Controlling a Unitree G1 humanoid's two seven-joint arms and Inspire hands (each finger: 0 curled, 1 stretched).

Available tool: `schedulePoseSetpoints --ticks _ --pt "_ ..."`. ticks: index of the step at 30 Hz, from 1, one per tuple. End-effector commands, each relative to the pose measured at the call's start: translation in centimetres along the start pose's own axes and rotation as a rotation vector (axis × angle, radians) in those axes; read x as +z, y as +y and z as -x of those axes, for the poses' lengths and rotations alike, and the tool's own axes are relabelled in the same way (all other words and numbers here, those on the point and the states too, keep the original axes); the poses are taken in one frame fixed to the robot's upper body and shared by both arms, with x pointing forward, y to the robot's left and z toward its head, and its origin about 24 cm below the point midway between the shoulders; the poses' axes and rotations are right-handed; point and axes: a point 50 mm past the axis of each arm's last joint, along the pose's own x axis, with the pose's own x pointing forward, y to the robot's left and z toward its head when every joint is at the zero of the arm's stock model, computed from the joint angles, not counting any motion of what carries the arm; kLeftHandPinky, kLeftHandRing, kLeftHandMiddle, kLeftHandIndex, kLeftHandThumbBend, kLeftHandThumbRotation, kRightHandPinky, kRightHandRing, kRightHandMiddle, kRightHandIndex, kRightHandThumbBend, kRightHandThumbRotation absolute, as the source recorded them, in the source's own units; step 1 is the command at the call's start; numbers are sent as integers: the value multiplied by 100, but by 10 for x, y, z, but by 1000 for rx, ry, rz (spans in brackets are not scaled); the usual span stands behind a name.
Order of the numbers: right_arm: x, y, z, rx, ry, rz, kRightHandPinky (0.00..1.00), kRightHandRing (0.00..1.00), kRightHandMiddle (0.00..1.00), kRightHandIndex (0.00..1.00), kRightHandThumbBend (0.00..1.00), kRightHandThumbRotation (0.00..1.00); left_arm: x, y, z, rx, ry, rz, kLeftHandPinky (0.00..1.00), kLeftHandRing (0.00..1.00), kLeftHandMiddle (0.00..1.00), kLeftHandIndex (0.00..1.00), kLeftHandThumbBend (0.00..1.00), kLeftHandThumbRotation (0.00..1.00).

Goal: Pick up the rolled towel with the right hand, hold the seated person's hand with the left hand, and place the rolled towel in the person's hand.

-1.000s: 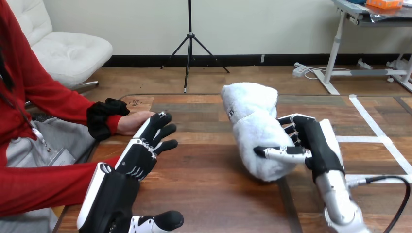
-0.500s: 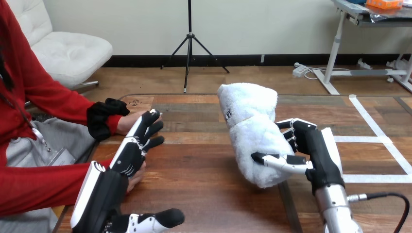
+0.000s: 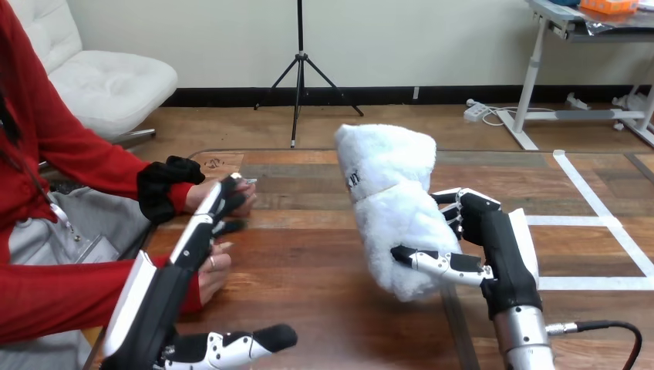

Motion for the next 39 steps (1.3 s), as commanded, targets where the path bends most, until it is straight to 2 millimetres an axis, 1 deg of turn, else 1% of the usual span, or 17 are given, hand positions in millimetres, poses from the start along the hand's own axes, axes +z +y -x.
schedulePoseSetpoints --ticks 1,4,6,13,20,24,35,39 --pt "28 0 -21 -51 -185 -68 27 31 42 52 77 0 11 20 -15 33 -72 -142 92 98 100 100 100 55" --pt "28 0 -18 -45 -195 -74 27 32 42 53 77 0 11 25 -15 39 -58 -166 95 99 100 100 100 54" --pt "29 1 -16 -51 -209 -85 27 32 43 53 77 0 11 30 -15 44 -48 -223 97 100 100 100 100 54" --pt "30 5 -10 -52 -234 -126 28 33 45 52 78 0 13 42 -17 59 20 -363 100 100 100 100 100 54" --pt "32 7 -4 -45 -274 -109 30 36 47 52 78 2 13 56 -20 63 63 -472 100 100 100 100 100 49" --pt "33 9 -1 -43 -291 -117 32 38 48 52 78 2 14 64 -21 65 83 -544 100 100 100 100 100 49" --pt "32 11 5 -33 -301 -123 33 39 50 52 78 2 17 85 -24 47 110 -637 96 100 100 100 100 42" --pt "32 12 6 -35 -308 -127 33 40 50 52 79 2 17 92 -25 32 121 -671 96 99 100 100 100 42"
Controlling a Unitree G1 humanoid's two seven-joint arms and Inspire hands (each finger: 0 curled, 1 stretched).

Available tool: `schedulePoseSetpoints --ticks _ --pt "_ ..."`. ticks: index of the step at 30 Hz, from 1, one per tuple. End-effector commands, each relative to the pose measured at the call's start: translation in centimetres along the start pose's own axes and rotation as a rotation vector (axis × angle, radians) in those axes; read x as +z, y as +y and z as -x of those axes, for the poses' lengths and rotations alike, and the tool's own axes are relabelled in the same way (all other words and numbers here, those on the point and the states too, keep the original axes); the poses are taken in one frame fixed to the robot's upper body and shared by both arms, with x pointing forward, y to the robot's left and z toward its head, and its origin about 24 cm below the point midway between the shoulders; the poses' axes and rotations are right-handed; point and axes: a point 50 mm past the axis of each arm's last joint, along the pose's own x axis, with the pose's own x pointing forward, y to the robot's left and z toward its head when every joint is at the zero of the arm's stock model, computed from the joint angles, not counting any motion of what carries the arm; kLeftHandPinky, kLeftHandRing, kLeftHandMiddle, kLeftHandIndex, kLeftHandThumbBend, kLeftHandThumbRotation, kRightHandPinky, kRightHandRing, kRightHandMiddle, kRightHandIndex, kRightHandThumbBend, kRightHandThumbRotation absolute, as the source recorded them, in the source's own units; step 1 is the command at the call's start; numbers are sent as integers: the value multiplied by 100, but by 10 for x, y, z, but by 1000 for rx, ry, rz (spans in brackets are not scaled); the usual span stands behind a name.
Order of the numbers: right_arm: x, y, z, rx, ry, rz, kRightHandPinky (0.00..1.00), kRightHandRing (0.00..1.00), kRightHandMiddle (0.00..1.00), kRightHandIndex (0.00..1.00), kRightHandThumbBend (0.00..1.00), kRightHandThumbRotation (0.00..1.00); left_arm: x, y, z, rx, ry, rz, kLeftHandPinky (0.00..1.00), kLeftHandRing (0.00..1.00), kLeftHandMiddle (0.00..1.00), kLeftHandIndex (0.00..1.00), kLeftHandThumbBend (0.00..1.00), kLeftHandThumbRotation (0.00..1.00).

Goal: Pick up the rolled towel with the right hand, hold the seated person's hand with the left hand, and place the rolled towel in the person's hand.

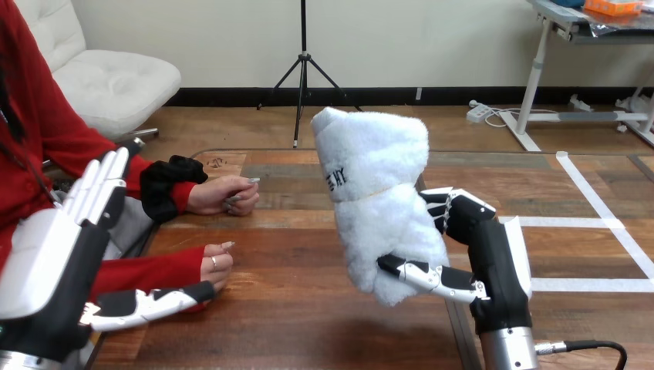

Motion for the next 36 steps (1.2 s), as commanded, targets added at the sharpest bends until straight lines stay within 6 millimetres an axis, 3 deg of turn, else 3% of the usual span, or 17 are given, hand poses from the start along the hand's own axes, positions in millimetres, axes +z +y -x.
schedulePoseSetpoints --ticks 1,17,36 --pt "17 -3 -18 -35 -140 -16 34 40 50 52 79 2 4 21 -15 32 -73 -86 96 99 99 100 100 42" --pt "18 -2 -15 -37 -159 -30 35 41 50 52 79 2 -14 42 -22 -105 -43 -151 95 98 98 100 100 39" --pt "23 -5 -16 -39 -204 -33 37 43 50 52 79 3 -36 52 -31 -316 2 -182 93 95 96 99 100 36"
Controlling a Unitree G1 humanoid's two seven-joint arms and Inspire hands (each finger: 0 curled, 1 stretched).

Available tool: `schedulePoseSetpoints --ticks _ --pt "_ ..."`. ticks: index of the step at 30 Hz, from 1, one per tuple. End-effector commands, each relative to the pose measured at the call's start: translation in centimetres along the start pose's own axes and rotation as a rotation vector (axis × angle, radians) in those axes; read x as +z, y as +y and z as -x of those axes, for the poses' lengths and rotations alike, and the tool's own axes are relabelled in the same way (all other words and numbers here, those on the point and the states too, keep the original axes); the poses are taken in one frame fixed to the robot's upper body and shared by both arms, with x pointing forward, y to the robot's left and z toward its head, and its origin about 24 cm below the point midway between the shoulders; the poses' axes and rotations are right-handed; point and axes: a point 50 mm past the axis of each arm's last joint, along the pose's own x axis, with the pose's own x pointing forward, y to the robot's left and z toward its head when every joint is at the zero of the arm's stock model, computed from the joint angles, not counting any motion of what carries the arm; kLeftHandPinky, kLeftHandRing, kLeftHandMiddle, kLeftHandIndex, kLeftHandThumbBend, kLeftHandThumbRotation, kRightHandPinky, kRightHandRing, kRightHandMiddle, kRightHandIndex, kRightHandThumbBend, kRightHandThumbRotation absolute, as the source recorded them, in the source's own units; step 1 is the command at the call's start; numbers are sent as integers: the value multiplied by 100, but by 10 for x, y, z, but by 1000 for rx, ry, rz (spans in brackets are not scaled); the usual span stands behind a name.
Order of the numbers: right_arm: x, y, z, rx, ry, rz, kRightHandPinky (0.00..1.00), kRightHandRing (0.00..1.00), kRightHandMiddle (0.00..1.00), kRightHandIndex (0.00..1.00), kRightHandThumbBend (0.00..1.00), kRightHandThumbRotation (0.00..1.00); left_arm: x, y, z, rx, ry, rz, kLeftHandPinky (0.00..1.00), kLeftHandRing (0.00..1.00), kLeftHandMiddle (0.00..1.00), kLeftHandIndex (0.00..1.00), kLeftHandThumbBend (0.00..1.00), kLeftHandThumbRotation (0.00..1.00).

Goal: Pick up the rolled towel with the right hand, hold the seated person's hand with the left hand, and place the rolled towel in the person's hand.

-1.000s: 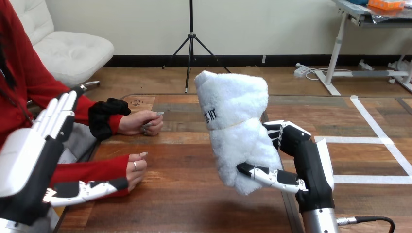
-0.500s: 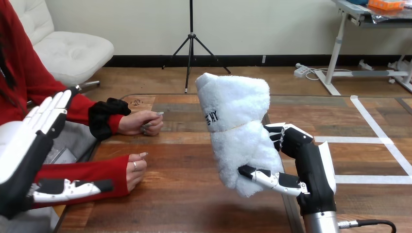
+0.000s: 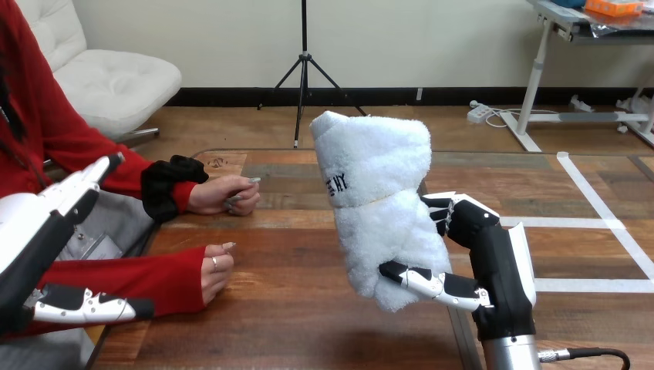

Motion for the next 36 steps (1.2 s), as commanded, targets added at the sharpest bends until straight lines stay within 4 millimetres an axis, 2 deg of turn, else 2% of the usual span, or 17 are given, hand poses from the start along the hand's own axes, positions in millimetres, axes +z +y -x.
schedulePoseSetpoints --ticks 1,11,19,23,25,27,31,36 --pt "18 -3 -24 -35 -162 -18 38 43 50 52 79 3 1 14 -15 -28 -39 -40 93 95 96 98 100 36" --pt "21 -3 -24 -37 -191 -33 37 42 50 53 78 2 -12 15 -21 -70 -22 -54 88 91 92 94 100 35" --pt "24 -2 -24 -39 -218 -42 37 42 50 53 78 4 -19 15 -25 -80 2 -73 76 83 85 88 100 27" --pt "25 -2 -23 -43 -230 -49 37 42 50 53 78 5 -23 14 -28 -72 27 -94 73 80 83 86 100 27" --pt "26 -3 -23 -46 -241 -49 37 42 50 53 78 6 -24 12 -29 -66 33 -111 60 70 83 85 100 25" --pt "27 -3 -23 -48 -251 -50 36 41 50 53 77 6 -26 12 -30 -68 36 -130 56 68 82 84 100 25" --pt "29 -3 -22 -54 -262 -54 35 40 50 53 77 7 -28 10 -33 -61 53 -123 44 55 80 82 100 21" --pt "30 -4 -21 -54 -275 -56 33 39 50 53 77 9 -30 7 -36 -59 63 -144 52 63 79 80 100 20"
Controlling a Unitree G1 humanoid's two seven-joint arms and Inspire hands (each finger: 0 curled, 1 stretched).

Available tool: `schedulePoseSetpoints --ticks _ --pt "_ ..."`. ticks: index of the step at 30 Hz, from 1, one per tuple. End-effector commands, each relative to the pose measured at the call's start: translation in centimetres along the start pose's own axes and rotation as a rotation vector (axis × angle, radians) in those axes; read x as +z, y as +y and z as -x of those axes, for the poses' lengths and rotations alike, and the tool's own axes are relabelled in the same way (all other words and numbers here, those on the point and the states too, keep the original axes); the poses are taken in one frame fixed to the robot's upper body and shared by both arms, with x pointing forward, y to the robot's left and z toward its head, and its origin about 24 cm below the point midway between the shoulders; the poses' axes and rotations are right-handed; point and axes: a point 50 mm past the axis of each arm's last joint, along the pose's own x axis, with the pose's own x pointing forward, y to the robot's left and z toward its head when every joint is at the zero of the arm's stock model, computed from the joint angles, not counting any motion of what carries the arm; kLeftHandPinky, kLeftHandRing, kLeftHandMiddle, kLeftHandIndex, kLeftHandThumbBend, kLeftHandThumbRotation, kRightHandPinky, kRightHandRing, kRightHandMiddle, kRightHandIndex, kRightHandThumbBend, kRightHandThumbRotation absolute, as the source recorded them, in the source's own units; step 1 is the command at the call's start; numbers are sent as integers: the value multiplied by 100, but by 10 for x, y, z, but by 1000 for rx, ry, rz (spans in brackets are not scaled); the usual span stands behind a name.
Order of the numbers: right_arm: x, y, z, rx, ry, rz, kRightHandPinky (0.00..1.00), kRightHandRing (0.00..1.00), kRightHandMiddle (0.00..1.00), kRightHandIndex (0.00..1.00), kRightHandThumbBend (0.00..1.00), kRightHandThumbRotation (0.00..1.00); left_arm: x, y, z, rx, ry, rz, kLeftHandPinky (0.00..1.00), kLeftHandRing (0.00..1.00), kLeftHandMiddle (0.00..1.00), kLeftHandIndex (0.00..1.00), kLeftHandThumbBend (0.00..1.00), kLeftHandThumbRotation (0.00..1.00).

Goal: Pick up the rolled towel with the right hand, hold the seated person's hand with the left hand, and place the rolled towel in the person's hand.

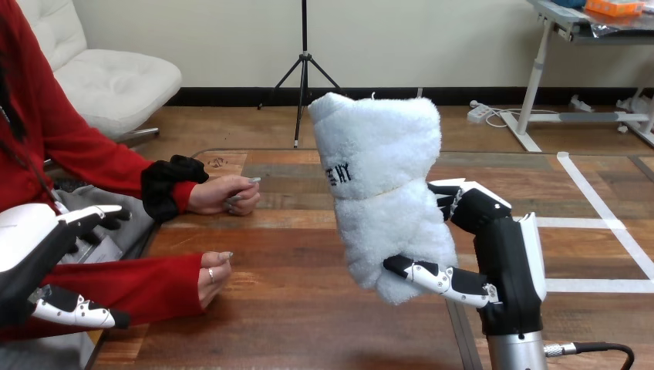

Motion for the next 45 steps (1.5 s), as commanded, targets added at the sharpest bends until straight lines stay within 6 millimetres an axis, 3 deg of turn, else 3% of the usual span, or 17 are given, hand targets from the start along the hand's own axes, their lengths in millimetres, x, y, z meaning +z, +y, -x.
schedulePoseSetpoints --ticks 1,12,31,45 --pt "14 -1 -18 -49 -146 -21 33 39 50 54 77 9 2 21 -15 72 -21 -60 54 65 78 80 100 20" --pt "18 -1 -17 -55 -180 -25 31 37 50 54 76 13 -1 17 -22 76 -3 -71 64 71 76 78 100 18" --pt "22 1 -15 -63 -222 -41 29 35 50 55 76 18 -1 12 -34 52 -4 -100 66 71 75 78 100 16" --pt "25 3 -15 -65 -242 -50 27 33 50 55 76 19 3 3 -48 -22 19 -132 69 74 78 80 100 25"
